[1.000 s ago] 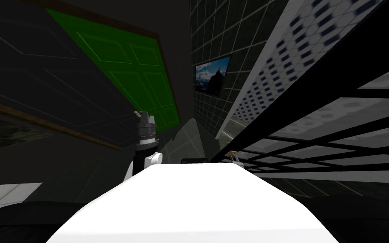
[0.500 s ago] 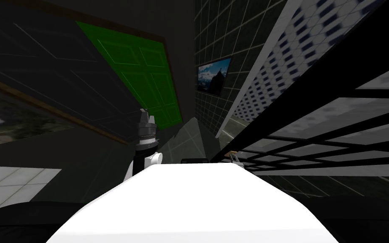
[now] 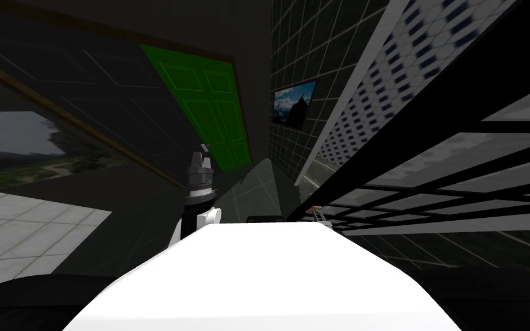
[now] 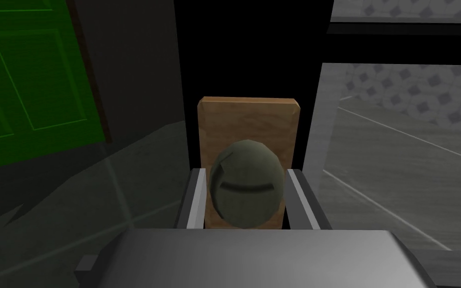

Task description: Pull the door open

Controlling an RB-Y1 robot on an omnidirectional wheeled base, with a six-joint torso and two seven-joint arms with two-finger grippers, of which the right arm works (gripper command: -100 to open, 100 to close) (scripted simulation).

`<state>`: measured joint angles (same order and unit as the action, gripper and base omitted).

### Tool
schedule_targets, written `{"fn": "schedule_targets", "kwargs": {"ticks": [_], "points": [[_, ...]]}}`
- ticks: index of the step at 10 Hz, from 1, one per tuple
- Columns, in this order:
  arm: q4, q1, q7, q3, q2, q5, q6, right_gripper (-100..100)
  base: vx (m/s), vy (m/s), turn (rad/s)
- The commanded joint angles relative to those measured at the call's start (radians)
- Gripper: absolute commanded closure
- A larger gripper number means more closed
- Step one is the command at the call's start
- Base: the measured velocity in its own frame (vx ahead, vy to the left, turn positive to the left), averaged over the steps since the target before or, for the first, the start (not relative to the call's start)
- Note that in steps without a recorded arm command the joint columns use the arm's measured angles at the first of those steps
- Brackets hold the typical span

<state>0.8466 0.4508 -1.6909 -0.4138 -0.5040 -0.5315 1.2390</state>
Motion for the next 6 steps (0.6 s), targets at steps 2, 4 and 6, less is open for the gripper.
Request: {"fn": "schedule_targets", "kwargs": {"ticks": [2, 4, 6], "points": [[-0.007, -0.002, -0.006, -0.004, -0.004, 0.003, 0.007, 100, -0.153, -0.012, 0.063], [-0.025, -0.011, -0.019, -0.013, -0.011, 0.009, 0.017, 100, -0.16, -0.029, 0.117], [-0.039, -0.02, -0.03, -0.019, -0.016, 0.013, 0.027, 100, -0.187, -0.009, 0.113]]}}
